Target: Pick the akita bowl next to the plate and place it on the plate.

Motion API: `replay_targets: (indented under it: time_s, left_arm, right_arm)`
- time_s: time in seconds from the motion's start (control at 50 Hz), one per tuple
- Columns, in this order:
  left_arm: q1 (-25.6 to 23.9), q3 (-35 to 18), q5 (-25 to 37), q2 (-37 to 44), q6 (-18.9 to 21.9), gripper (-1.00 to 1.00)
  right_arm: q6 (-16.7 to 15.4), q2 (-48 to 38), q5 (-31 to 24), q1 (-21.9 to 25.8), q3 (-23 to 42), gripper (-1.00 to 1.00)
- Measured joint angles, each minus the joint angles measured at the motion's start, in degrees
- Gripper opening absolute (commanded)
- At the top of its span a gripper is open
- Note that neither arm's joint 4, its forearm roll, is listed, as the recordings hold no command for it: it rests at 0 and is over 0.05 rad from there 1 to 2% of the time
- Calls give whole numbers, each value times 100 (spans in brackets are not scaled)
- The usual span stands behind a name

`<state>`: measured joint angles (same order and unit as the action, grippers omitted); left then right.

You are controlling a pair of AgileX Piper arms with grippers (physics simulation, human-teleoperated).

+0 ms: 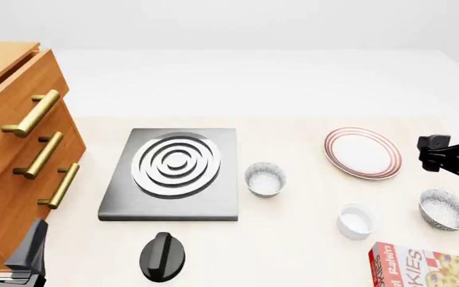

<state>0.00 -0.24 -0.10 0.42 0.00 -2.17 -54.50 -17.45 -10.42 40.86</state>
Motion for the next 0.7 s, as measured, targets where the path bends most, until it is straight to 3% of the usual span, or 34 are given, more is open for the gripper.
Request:
replay_targets:
  time_s: [0.7]
  left_arm:
    - [0, 0, 0, 0, 0, 100]
  right_arm:
    - [-194, -847, 861, -525, -262, 100]
